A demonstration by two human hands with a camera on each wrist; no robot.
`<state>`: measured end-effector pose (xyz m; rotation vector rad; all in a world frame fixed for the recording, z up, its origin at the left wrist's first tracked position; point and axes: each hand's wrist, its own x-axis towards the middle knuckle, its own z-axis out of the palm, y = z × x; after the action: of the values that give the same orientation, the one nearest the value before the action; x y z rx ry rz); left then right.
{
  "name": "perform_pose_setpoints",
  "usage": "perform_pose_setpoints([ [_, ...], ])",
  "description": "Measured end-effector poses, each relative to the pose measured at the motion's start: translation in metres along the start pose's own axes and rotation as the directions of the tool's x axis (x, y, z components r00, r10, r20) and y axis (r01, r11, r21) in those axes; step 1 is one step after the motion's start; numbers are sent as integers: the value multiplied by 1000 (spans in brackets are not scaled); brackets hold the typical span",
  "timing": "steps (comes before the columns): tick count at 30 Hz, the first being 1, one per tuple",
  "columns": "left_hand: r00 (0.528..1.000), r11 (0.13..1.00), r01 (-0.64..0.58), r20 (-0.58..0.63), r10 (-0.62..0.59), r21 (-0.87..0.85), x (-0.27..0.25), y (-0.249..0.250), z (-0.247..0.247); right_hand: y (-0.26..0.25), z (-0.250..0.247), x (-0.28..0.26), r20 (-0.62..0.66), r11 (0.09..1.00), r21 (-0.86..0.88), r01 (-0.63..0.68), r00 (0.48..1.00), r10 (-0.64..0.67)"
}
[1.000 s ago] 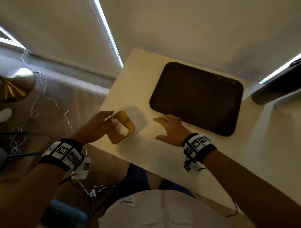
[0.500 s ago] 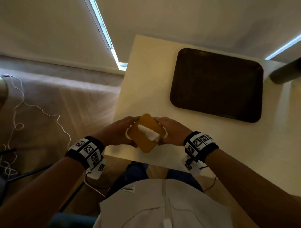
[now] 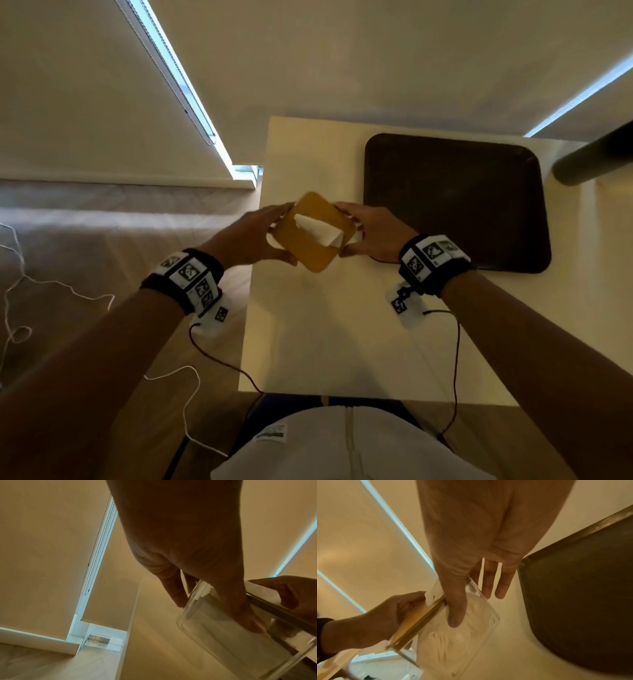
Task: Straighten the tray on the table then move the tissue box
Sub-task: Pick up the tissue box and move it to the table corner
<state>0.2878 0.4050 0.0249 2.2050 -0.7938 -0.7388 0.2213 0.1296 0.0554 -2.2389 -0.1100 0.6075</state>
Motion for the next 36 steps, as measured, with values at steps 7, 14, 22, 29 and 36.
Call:
perform_pose_setpoints([
  [7,997,1000,3,-79,-3,-7,88,-15,-55,5,-57,88,-109,996,5,-89,990,89],
  [14,994,996,53,-87,-58,-66,145,-30,-80,11,-93,144,-108,992,-76,-104,990,96],
  [22,997,996,69,-41,-71,-49,157,-45,-84,25,-94,157,-54,991,-34,-128,991,126],
  [29,997,997,65,38,-64,-30,161,-46,-89,17,-56,136,-95,924,158,-348,926,365],
  [36,994,996,86,73,-86,1,163,-37,-88,1,5,136,-403,879,437,-191,832,382],
])
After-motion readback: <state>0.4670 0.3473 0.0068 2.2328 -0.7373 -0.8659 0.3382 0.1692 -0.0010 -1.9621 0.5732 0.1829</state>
